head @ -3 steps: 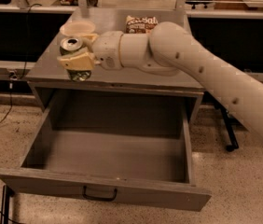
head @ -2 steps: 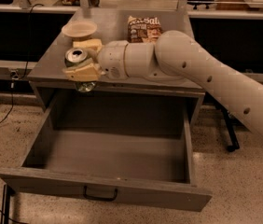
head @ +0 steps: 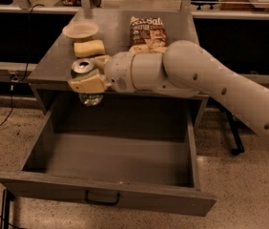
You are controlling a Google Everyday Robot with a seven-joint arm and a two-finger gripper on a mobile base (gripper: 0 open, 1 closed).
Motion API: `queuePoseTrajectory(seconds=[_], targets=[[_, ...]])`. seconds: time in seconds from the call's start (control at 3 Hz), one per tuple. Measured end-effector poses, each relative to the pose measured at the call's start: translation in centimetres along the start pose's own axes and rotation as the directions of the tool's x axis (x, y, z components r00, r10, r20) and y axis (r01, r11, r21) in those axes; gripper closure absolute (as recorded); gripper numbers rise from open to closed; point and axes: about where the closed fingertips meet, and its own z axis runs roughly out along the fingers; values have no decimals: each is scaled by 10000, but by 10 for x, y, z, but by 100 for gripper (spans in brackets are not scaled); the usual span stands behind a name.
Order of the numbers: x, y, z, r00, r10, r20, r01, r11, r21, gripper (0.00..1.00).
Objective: Place green can into top drawer
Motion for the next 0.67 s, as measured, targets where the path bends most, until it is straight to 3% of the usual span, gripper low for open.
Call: queuePoseTrajectory(seconds=[0.33,0.67], targets=[[49,36,-33,9897,1166,-831,-1148,9930,263,100],[67,43,-40,9851,1344,-1071,-1318,9908,310,100]])
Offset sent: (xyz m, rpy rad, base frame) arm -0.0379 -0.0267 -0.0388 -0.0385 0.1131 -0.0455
